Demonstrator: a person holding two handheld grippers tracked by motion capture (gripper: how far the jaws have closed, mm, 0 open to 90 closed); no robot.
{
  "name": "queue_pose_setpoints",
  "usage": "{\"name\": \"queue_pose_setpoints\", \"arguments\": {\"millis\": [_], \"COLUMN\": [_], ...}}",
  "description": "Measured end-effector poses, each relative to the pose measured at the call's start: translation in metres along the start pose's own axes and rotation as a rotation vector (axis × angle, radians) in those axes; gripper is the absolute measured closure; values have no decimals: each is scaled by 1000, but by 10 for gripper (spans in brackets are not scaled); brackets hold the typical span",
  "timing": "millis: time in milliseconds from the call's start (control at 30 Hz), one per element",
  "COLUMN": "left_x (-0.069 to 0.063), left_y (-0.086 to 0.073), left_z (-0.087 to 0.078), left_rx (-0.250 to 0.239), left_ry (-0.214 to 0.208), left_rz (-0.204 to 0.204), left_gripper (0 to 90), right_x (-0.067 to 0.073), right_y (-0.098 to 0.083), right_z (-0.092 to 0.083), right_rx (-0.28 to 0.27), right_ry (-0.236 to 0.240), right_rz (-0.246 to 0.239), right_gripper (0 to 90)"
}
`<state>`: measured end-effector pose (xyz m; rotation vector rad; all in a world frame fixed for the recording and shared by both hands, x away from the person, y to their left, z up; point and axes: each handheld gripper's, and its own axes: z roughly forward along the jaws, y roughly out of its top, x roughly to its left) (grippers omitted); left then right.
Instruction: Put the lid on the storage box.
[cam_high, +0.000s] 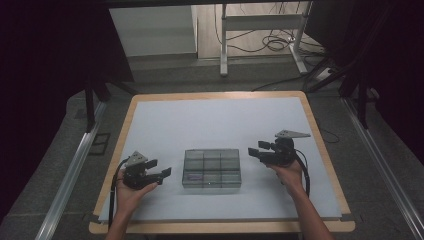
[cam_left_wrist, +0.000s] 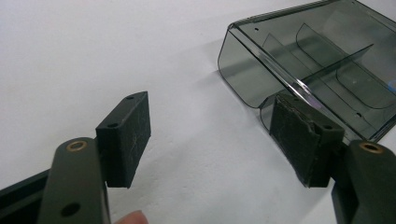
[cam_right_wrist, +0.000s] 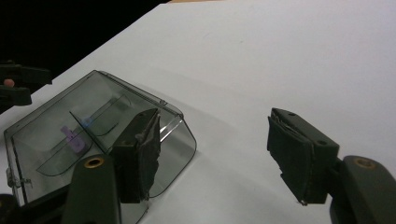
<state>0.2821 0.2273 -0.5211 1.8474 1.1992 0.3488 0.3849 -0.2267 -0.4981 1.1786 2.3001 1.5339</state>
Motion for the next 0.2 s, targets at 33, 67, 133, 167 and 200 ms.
{"name": "queue_pose_setpoints", "arguments": {"millis": [33,67,133,167,200], "left_x": [0,0,0,0,0], "left_y": [0,0,-1,-1,-1], "left_z": [0,-1,-1,-1,-1], "left_rx": [0,-2,-4,-2,2], "left_ry": [1,0,0,-1,-3], "left_rz": [0,-2,-3,-3,-2], "left_gripper": [296,296,294,293,290], "right_x": [0,0,0,0,0], "right_y": [0,-1,-1,-1,-1], "right_z": [0,0,0,0,0], "right_rx": [1,3,4,3,1], "right_ry": [1,1,1,1,0], "right_rz": [0,1,-1,0,-2], "right_gripper": [340,340,340,340,340]}}
